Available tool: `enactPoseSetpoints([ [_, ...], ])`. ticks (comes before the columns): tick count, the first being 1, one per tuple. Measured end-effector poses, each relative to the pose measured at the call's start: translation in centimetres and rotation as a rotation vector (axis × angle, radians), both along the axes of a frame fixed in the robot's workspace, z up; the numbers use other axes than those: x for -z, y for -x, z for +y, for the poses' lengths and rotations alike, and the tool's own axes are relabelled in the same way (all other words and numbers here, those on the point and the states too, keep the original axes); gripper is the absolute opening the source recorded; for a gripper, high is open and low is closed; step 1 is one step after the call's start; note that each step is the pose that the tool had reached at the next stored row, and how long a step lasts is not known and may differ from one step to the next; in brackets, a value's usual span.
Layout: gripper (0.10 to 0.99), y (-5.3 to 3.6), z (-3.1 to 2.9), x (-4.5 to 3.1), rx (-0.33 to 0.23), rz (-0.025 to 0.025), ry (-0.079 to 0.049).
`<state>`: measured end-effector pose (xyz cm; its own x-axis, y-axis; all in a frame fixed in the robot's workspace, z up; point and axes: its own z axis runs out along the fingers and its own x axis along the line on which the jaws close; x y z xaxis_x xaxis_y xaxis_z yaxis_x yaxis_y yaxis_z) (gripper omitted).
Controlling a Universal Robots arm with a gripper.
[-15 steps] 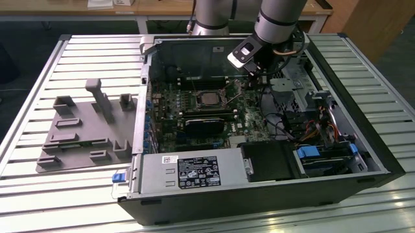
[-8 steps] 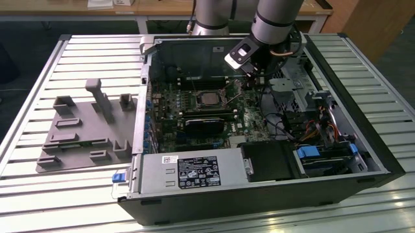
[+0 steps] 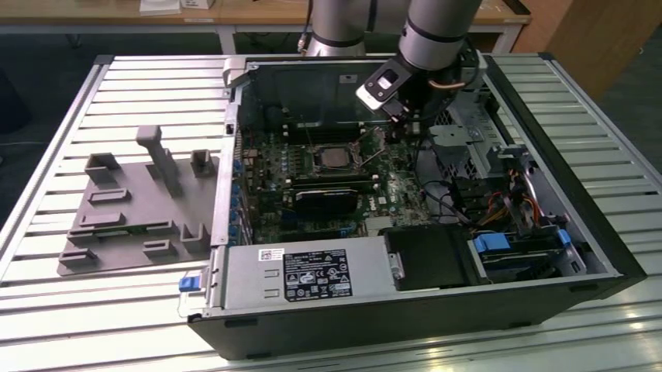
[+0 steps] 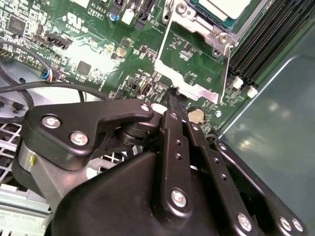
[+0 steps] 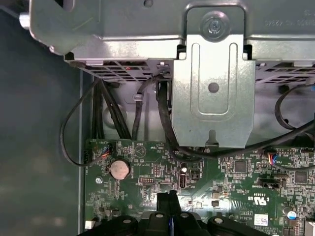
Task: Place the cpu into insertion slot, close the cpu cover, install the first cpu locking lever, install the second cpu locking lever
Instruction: 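Close the cpu cover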
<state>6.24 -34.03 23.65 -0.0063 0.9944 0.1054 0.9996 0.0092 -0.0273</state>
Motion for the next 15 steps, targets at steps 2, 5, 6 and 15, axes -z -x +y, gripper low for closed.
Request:
enactPoseSetpoints([
  [2, 0.102, 0.24, 0.0, 0.0, 0.0, 0.0, 0.0],
  [5, 0.102, 0.74, 0.0, 0.0, 0.0, -0.0009, 0.0],
  [6, 0.102, 0.91, 0.0, 0.0, 0.0, -0.0018, 0.0],
  [15, 0.102, 2.25, 0.01, 0.0, 0.0, -0.0117, 0.0],
])
